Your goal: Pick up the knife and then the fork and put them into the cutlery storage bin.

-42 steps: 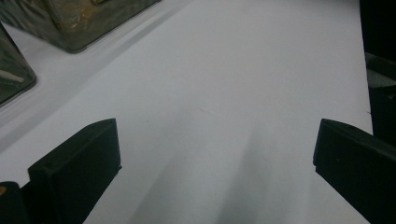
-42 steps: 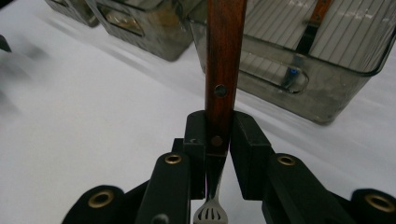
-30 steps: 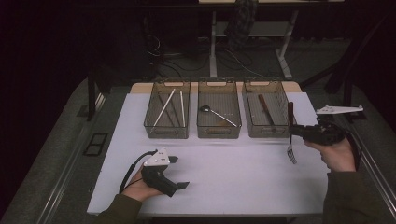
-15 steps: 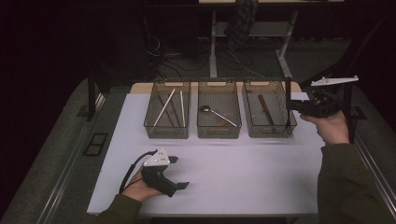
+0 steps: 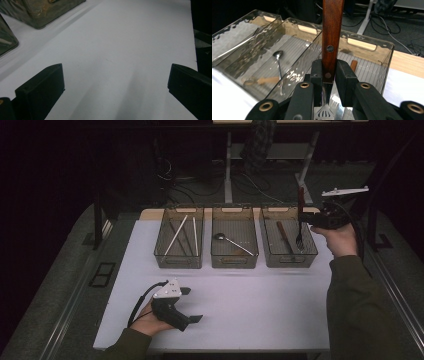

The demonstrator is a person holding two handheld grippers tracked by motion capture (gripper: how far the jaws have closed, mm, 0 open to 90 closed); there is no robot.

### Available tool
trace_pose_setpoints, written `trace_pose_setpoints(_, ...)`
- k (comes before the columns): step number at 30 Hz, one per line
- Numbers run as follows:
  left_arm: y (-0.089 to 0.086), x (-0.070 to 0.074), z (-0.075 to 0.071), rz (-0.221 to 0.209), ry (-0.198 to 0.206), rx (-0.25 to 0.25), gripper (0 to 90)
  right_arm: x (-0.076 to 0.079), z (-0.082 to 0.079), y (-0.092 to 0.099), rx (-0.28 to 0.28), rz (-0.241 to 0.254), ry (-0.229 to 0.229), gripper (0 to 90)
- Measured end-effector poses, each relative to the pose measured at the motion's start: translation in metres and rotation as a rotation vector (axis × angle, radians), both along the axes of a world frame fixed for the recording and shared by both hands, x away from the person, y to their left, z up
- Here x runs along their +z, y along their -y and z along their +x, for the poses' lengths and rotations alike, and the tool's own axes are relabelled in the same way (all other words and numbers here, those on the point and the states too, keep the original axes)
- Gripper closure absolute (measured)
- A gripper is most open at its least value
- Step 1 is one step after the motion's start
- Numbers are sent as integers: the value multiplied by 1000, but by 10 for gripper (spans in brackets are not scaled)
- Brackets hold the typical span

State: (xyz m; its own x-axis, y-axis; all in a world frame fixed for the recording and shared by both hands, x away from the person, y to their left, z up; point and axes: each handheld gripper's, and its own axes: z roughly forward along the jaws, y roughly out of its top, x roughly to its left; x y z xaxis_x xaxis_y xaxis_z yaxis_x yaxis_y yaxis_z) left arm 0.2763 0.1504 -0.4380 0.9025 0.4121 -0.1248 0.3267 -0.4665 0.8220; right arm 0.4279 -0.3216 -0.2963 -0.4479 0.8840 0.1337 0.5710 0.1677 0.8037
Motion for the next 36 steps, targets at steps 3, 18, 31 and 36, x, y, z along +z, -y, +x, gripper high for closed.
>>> trace_pose_setpoints(3, 0, 0, 0, -4, 1, -2, 0, -4, 8, -4, -16, -11, 0, 761)
trace_pose_setpoints(18, 0, 0, 0, -8, 0, -7, 0, -49, 31, -22, -62, -52, -52, 761)
trace_pose_setpoints(31, 1, 0, 0, -9, -2, -8, 0, -66, 36, -25, -71, -59, -85, 760)
trace_pose_setpoints(36, 0, 0, 0, -10, 0, -9, 0, -76, 42, -25, -105, -68, -113, 758)
